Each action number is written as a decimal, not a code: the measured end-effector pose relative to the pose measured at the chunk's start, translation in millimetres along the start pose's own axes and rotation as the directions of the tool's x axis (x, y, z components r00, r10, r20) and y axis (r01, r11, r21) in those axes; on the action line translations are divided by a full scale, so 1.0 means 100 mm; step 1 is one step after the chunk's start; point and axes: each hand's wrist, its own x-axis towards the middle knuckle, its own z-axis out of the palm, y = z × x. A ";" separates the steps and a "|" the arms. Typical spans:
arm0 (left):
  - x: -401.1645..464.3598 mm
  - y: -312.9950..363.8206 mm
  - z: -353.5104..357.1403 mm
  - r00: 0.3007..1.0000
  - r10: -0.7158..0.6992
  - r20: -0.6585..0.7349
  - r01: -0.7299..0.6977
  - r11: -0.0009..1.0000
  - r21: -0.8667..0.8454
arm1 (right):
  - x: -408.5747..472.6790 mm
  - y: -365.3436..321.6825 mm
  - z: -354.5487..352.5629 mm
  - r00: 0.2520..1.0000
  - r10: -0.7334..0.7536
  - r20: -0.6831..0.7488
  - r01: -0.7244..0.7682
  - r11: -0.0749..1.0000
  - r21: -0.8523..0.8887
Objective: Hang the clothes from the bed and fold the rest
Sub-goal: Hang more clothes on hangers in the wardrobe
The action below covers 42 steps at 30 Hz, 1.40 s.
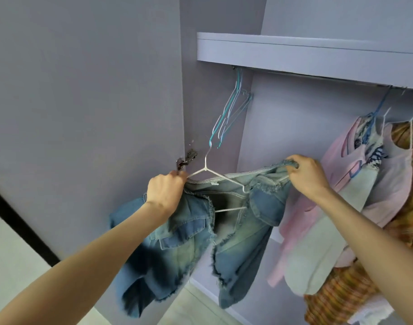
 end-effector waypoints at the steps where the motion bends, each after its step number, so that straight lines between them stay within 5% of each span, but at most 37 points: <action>1: 0.03 0.01 -0.01 0.999 0.033 0.007 -0.033 0.999 0.017 | 0.05 0.06 -0.06 0.999 -0.029 0.028 0.029 1.000 -0.002; 5: 0.19 -0.08 -0.03 0.993 -0.105 -0.045 0.093 0.971 -0.218 | -0.06 0.17 -0.04 0.914 -0.069 0.401 0.058 0.998 0.039; 10: 0.13 -0.10 0.02 0.976 -0.139 -0.167 0.053 0.897 -0.439 | -0.58 0.24 0.36 0.420 0.016 0.907 -0.010 1.000 -0.012; 11: 0.11 -0.10 0.04 0.976 -0.126 -0.178 0.029 0.883 -0.468 | -0.61 0.26 0.39 0.400 0.015 0.916 -0.041 0.999 0.002; 12: 0.10 -0.10 0.06 0.975 -0.118 -0.187 0.010 0.867 -0.499 | -0.59 0.27 0.40 0.462 -0.009 0.887 -0.079 0.996 0.052; 13: 0.09 -0.12 0.07 0.974 -0.119 -0.194 -0.001 0.849 -0.529 | -0.55 0.27 0.39 0.599 -0.028 0.800 -0.088 0.991 0.100; 15: 0.06 -0.15 0.08 0.971 -0.137 -0.196 -0.005 0.808 -0.589 | -0.42 0.28 0.35 0.879 -0.064 0.473 0.013 0.994 0.109; 16: 0.05 -0.16 0.08 0.973 -0.139 -0.184 -0.006 0.783 -0.622 | -0.37 0.26 0.33 0.939 -0.104 0.328 0.093 0.994 0.049; 22: 0.06 -0.17 -0.01 0.976 -0.130 -0.173 -0.065 0.588 -0.806 | -0.20 -0.05 0.39 0.889 -0.411 0.203 0.437 0.894 -0.099; 25: 0.04 -0.20 -0.07 0.978 -0.108 -0.180 -0.088 0.570 -0.817 | -0.12 -0.25 0.33 0.898 -0.439 0.009 0.439 0.899 0.004; 28: 0.01 -0.15 -0.13 0.976 -0.081 -0.201 -0.123 0.552 -0.825 | -0.09 -0.51 0.26 0.869 -0.479 0.121 0.448 0.867 0.218; 31: -0.01 -0.02 -0.20 0.969 0.001 -0.247 -0.203 0.570 -0.796 | -0.10 -0.81 0.27 0.828 -0.482 0.284 0.362 0.849 0.385; 38: -0.07 0.06 -0.25 0.961 0.075 -0.267 -0.256 0.609 -0.751 | -0.15 -0.90 0.33 0.881 -0.417 0.222 0.252 0.812 0.526; 42: -0.22 -0.16 -0.09 0.962 -0.045 -0.268 -0.126 0.802 -0.584 | -0.08 -0.69 0.32 0.961 -0.252 0.114 0.148 0.816 0.558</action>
